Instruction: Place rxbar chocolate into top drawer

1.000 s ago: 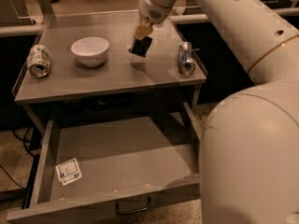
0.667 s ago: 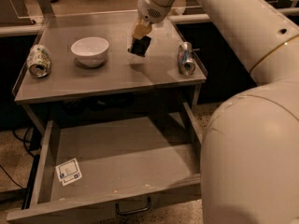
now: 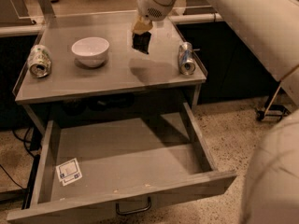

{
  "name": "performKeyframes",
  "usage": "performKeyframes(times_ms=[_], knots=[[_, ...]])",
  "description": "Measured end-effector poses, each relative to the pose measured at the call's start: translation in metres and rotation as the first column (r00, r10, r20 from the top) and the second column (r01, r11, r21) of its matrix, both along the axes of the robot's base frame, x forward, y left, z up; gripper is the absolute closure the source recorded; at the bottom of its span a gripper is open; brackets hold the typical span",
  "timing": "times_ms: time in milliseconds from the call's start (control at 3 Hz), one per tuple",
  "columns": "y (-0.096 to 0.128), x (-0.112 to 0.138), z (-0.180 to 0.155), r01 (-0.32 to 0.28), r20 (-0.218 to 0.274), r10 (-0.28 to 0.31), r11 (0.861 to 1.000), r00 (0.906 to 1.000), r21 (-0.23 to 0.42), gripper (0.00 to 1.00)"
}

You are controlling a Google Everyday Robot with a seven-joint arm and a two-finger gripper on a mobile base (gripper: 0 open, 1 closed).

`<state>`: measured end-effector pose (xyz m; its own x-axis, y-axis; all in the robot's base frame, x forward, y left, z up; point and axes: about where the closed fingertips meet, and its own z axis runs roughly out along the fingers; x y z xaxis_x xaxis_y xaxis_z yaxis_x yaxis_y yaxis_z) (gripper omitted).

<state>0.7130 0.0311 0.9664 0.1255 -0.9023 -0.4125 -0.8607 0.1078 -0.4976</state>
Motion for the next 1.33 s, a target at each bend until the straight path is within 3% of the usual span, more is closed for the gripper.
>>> performKeyframes(times_ms=[333, 667, 1000, 1333], knots=[[0.013, -0.041, -0.002, 0.007, 0.089, -0.005, 1.0, 0.996, -0.029, 1.0], [0.013, -0.041, -0.002, 0.008, 0.089, -0.005, 1.0, 0.996, -0.029, 1.0], [0.01, -0.049, 0.011, 0.016, 0.124, -0.012, 0.999, 0.9922, -0.037, 1.0], [0.008, -0.069, 0.021, 0.019, 0.138, -0.012, 0.999, 0.9903, -0.044, 1.0]])
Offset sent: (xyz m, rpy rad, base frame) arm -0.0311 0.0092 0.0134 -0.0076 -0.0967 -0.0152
